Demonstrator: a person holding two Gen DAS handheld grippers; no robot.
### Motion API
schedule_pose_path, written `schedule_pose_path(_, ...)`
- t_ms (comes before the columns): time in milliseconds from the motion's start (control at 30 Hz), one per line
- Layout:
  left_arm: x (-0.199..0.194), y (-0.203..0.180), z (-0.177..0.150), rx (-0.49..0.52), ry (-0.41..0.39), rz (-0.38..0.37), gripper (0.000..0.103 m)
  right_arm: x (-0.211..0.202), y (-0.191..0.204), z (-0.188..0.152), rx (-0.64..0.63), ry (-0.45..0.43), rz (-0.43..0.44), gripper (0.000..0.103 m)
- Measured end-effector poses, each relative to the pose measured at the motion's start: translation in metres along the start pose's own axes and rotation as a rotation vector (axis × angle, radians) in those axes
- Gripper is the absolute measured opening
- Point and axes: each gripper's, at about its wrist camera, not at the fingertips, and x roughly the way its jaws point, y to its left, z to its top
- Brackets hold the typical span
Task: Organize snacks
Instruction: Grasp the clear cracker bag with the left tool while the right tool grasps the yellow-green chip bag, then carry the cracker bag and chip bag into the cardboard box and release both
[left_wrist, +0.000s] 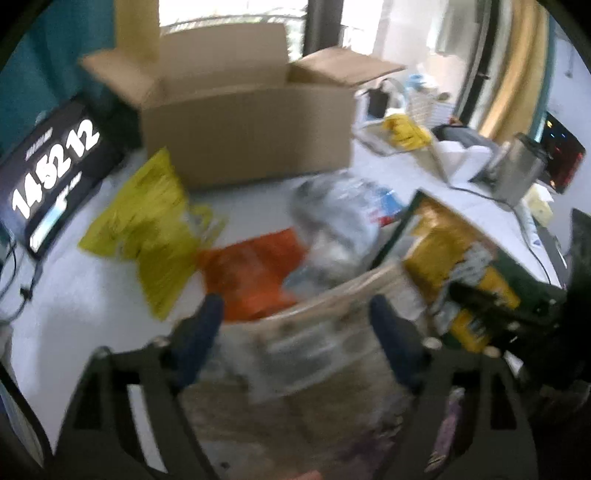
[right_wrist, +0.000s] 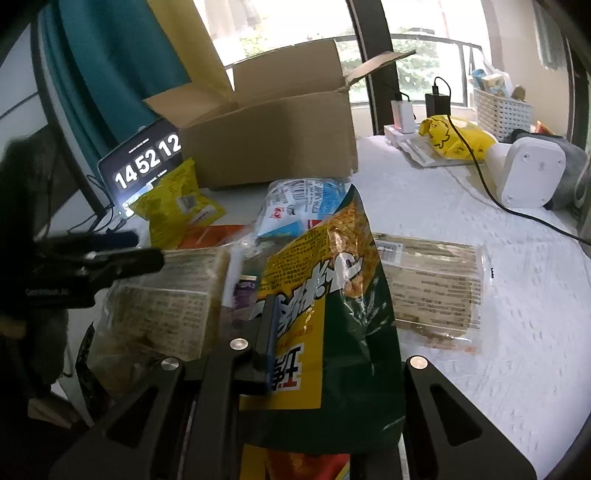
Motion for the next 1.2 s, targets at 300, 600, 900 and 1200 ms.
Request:
schedule_pose_path(300, 0.015, 0.012, -0.006, -0.014, 0.069, -0.184, 0.087, 0.006, 0.006, 0.001, -0.019, 0.013, -0.008, 0.018)
schedule_pose_path(600, 0.023, -0.027, -0.013, 0.184, 0.150, -0.279, 0.087, 0.004, 0.006, 0.003, -0.018, 0.008, -0.026, 0.018)
schedule_pose_path(900, -0.007, -0.022, -0.007, 0.252, 0.083, -0.278, 0.087, -0.017, -0.002, 0.011, -0.009, -0.063, -0.067, 0.018)
schedule_pose_path(1200, -0.038, -0.057, -0.045, 0.575, 0.095, -0.270, 0.090, -0.047, -0.004, 0.009, 0.006, -0.127, -0.117, 0.018)
